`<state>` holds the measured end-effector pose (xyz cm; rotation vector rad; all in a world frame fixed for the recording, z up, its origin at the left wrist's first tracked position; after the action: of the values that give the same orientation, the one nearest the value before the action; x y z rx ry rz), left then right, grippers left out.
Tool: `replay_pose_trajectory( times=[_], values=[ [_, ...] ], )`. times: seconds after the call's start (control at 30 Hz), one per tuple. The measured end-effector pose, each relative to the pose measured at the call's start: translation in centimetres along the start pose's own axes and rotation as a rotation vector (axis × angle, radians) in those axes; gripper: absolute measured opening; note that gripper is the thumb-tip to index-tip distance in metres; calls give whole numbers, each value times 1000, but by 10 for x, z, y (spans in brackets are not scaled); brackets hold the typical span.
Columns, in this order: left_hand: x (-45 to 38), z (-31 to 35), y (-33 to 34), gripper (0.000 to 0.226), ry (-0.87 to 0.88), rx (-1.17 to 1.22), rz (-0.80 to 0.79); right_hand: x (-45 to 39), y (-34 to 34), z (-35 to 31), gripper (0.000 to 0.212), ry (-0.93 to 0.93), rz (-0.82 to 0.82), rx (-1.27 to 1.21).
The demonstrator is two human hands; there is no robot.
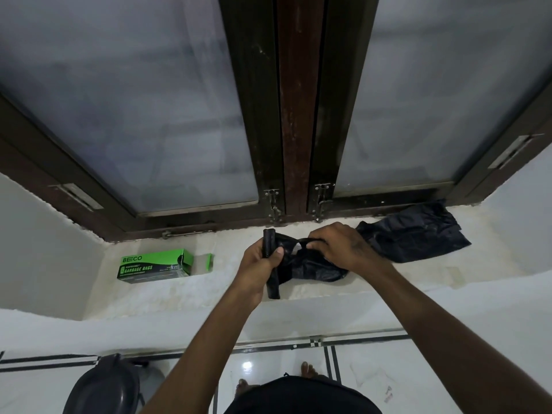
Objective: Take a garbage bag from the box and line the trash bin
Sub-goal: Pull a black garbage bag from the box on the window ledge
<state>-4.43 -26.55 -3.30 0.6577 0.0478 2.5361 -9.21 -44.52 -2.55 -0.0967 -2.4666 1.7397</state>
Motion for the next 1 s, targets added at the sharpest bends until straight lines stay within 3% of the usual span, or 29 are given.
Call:
replay_pose_trajectory(
  times=[0.2,0.3,0.43,0.57,0.73,0.9,1.0],
  values=[
    [8,5,-1,22,34,15,-13,-4,7,-6,21,-2,26,102],
    [10,18,-29,22,51,133,78,4,8,25,16,138,-37,174],
    [0,49,-82,17,73,252,182,12,-23,50,16,182,111,135],
    [-3,46,-54,18,-63,362,146,-1,-24,11,38,109,69,100],
    [5,30,-38,21,-160,464,162,0,-9,7,50,190,82,73],
    [8,21,-49,25,-140,412,173,-6,-9,-3,81,151,151,206],
    [12,24,-57,14,-95,400,177,-9,-9,-10,84,174,131,334]
  ],
)
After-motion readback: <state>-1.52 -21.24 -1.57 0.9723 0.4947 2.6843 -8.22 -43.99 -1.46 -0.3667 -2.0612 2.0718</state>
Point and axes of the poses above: each hand's wrist, its own x-axis away from the middle knuckle, its own y-axis out of the palm, z = x × y, the point moved 6 cm from there along -x, towards the middle knuckle, and after that the axes turned 5 degrees about x, right-handed, at the moved point
